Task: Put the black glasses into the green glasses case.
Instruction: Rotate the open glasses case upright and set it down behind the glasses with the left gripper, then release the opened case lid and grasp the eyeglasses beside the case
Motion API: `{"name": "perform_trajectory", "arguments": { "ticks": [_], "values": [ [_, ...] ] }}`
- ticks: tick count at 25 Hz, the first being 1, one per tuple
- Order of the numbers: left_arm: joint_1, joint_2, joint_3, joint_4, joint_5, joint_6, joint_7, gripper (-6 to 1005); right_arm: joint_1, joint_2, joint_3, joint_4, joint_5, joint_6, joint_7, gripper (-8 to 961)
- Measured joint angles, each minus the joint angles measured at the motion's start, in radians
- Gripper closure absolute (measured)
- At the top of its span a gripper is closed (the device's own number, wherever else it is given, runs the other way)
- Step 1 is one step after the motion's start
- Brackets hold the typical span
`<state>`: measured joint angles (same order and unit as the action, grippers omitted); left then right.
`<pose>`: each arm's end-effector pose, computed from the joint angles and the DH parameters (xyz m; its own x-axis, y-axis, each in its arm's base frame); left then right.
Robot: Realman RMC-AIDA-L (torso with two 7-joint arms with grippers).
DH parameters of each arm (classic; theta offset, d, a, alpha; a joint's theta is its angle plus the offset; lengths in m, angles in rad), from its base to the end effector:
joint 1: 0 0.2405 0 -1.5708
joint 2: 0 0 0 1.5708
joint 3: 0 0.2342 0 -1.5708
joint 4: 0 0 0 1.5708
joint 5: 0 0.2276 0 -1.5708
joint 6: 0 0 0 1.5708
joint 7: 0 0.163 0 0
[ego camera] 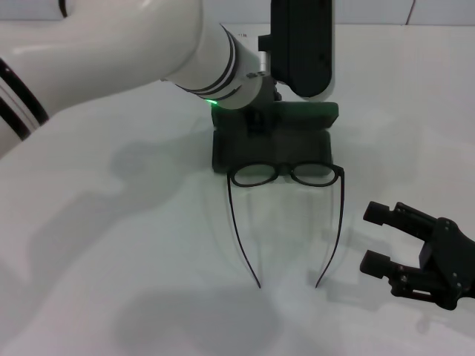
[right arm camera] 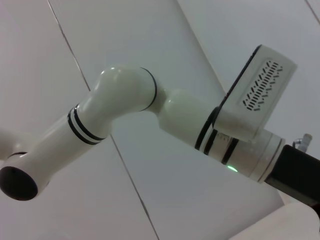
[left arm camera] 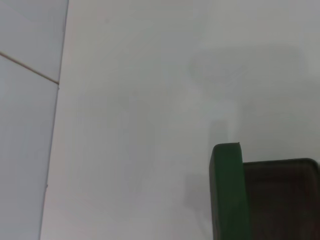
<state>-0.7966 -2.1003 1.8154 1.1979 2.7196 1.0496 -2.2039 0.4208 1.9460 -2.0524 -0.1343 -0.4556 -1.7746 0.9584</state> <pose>-0.0844 0.4001 -0.0940 0.8703 -0.1371 -0.4730 -0.3391 -0.8633 -0.3737 0.2519 0.2403 -0.0393 0.5105 -0.3431 -0.7884 -0.4151 -0.9014 0.1235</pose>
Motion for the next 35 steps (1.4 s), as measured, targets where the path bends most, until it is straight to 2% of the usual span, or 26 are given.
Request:
{"name": "perform_trajectory", "arguments": {
  "ticks": [5,10,11,14,16,20,23,24,25,26,27,28,31,35],
  "values": [
    [0.0,-0.001,0.0,-0.018,0.007,-0.019,-0.005,781,0.002,0.001,0.0,0.004,0.0,0.0,0.0,135],
    [0.001,0.001,0.0,-0.004,0.008,-0.008,-0.012,615,0.002,0.001,0.0,0.004,0.001,0.0,-0.001,137],
    [0.003,0.001,-0.001,0.013,0.008,0.006,-0.017,610,0.003,0.0,0.0,0.004,0.0,-0.001,-0.001,137],
    [0.017,0.004,-0.009,0.105,0.008,0.081,-0.051,596,0.013,-0.007,0.0,0.002,0.0,-0.004,0.0,138],
    [0.035,0.004,-0.014,0.191,0.007,0.13,-0.081,587,0.027,-0.019,0.0,-0.003,-0.003,-0.008,0.005,139],
    [0.132,0.005,-0.068,0.415,-0.047,0.171,-0.112,586,0.081,-0.055,0.0,-0.008,-0.008,-0.031,0.039,141],
    [0.232,0.006,-0.164,0.572,-0.186,0.163,-0.114,590,0.144,-0.09,-0.002,-0.01,-0.009,-0.037,0.063,142],
    [0.261,0.006,-0.199,0.604,-0.242,0.158,-0.106,595,0.17,-0.101,-0.004,-0.008,-0.01,-0.031,0.068,142],
    [0.296,0.008,-0.244,0.632,-0.314,0.155,-0.092,599,0.17,-0.101,-0.004,-0.008,-0.01,-0.031,0.068,143],
    [0.318,0.008,-0.275,0.639,-0.376,0.155,-0.074,604,0.226,-0.127,-0.007,-0.004,-0.011,-0.006,0.086,143],
    [0.351,0.009,-0.326,0.642,-0.464,0.155,-0.043,608,0.244,-0.134,-0.007,-0.004,-0.012,0.009,0.099,143],
    [0.387,0.009,-0.376,0.636,-0.545,0.158,-0.009,631,0.287,-0.155,-0.006,-0.006,-0.026,0.047,0.134,144],
    [0.486,0.009,-0.497,0.586,-0.775,0.164,0.102,699,0.368,-0.18,-0.004,-0.009,-0.087,0.111,0.204,145],
    [0.586,0.01,-0.616,0.438,-1.086,0.27,0.334,790,0.513,-0.219,-0.002,-0.011,-0.248,0.204,0.363,325]
  ]
}}
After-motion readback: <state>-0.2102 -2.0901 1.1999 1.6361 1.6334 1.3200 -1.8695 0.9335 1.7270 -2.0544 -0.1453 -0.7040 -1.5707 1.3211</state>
